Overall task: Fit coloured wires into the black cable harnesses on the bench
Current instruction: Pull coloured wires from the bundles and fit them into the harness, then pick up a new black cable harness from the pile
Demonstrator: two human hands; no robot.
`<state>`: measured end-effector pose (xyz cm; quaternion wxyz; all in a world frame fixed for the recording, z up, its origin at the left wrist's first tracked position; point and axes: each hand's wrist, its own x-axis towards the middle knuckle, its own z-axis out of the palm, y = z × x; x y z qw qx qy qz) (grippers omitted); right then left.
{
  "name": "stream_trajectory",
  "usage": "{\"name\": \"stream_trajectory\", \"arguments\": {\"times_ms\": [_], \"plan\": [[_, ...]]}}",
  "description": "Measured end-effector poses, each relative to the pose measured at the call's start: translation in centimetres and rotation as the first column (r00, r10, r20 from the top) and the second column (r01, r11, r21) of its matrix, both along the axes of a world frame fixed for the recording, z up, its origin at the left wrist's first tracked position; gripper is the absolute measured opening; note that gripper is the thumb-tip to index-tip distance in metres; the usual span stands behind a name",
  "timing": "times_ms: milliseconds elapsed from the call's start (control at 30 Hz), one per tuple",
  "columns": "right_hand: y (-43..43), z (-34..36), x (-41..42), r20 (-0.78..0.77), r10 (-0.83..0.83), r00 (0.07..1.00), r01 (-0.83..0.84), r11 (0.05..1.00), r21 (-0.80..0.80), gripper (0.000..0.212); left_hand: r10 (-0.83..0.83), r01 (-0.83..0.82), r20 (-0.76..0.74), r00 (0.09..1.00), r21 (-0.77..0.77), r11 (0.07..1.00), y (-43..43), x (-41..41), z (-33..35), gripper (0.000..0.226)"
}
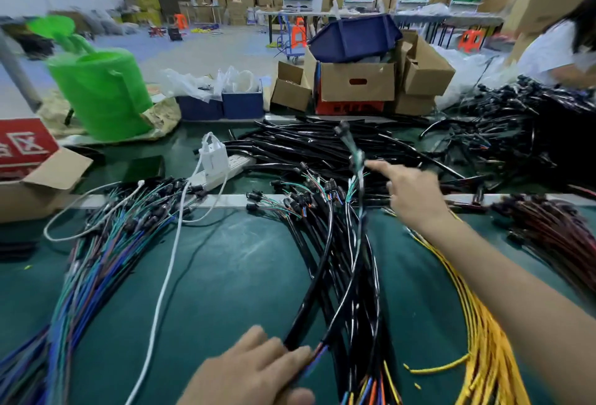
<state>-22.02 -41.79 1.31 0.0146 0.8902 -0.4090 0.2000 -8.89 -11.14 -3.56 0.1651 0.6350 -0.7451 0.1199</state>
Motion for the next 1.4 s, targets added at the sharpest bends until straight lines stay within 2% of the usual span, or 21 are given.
{"name": "stream_trajectory", "arguments": {"times_ms": [67, 100, 167, 233, 300, 333, 400, 433, 467, 500, 733, 833, 900, 1000, 1067, 1233, 1333, 1400], "plan": [[1.6, -2.0, 1.0, 0.051, -0.08, 0.996, 0.066, 0.97, 0.232, 0.042, 0.057, -0.047, -0.092, 0.994, 0.106, 0.993, 0.3, -0.4, -1.0, 0.054], [2.7, -3.0, 1.3, 0.122, -0.082, 0.989, 0.043, 0.955, 0.294, 0.039, 0.069, -0.061, -0.088, 0.994, 0.086, 0.994, 0.7, 0.0, -1.2, 0.05], [5.4, -4.7, 1.7, 0.176, -0.029, 0.984, -0.028, 0.948, 0.317, 0.044, 0.098, -0.106, -0.151, 0.984, -0.047, 0.993, 1.4, 2.2, -1.2, 0.046], [8.2, -5.9, 2.4, 0.173, 0.039, 0.984, -0.096, 0.937, 0.335, 0.051, 0.228, -0.276, -0.314, 0.922, -0.119, 0.954, 1.8, 6.3, -0.7, 0.049], [10.9, -7.0, 3.4, 0.11, 0.071, 0.991, -0.106, 0.927, 0.36, 0.054, 0.477, -0.55, -0.408, 0.778, -0.077, 0.832, 2.1, 11.5, -0.4, 0.05], [12.0, -7.6, 3.8, 0.046, 0.083, 0.995, -0.094, 0.93, 0.355, 0.055, 0.598, -0.657, -0.397, 0.696, -0.019, 0.753, 2.0, 13.9, -0.5, 0.049], [13.6, -8.6, 4.3, -0.133, 0.117, 0.984, -0.076, 0.956, 0.284, 0.059, 0.813, -0.798, -0.257, 0.523, 0.188, 0.572, 1.7, 17.1, -1.3, 0.052], [13.9, -9.0, 4.4, -0.188, 0.121, 0.975, -0.072, 0.965, 0.252, 0.059, 0.869, -0.826, -0.171, 0.464, 0.27, 0.494, 1.7, 17.9, -1.9, 0.054], [13.9, -9.1, 4.4, -0.201, 0.115, 0.973, -0.064, 0.968, 0.241, 0.06, 0.887, -0.838, -0.116, 0.446, 0.293, 0.46, 1.7, 18.5, -2.5, 0.054], [13.8, -9.2, 4.4, -0.188, 0.102, 0.977, -0.054, 0.968, 0.244, 0.06, 0.889, -0.843, -0.109, 0.446, 0.282, 0.457, 1.7, 18.9, -3.0, 0.051], [13.6, -9.3, 4.3, -0.184, 0.094, 0.978, -0.045, 0.967, 0.252, 0.059, 0.793, -0.816, -0.378, 0.477, 0.143, 0.56, 1.2, 20.5, -2.7, 0.014], [13.7, -9.1, 4.3, -0.167, 0.095, 0.981, -0.049, 0.965, 0.259, 0.059, 0.769, -0.841, -0.517, 0.376, 0.158, 0.518, 0.8, 21.2, -2.3, 0.009], [13.7, -9.0, 4.3, -0.162, 0.101, 0.982, -0.056, 0.964, 0.259, 0.059, 0.785, -0.85, -0.545, 0.295, 0.225, 0.476, 0.3, 22.2, -1.7, 0.014], [13.8, -8.9, 4.3, -0.147, 0.11, 0.983, -0.068, 0.962, 0.265, 0.058, 0.838, -0.851, -0.477, 0.266, 0.291, 0.436, -0.4, 23.4, -1.1, 0.016], [13.8, -8.8, 4.2, -0.132, 0.113, 0.985, -0.075, 0.961, 0.265, 0.058, 0.821, -0.853, -0.509, 0.259, 0.279, 0.442, -0.8, 23.7, -0.9, 0.011], [13.8, -8.8, 4.1, -0.086, 0.119, 0.989, -0.091, 0.959, 0.27, 0.058, 0.556, -0.804, -0.819, 0.143, 0.231, 0.547, -1.8, 23.8, 0.6, 0.006], [13.7, -8.8, 4.1, -0.078, 0.119, 0.99, -0.095, 0.961, 0.261, 0.058, 0.431, -0.852, -0.88, 0.199, 0.062, 0.52, -1.5, 23.3, 2.3, 0.008], [13.7, -8.9, 4.1, -0.054, 0.113, 0.992, -0.096, 0.961, 0.259, 0.057, 0.287, -0.864, -0.922, 0.259, -0.088, 0.496, -1.3, 22.8, 4.0, 0.016]]}}
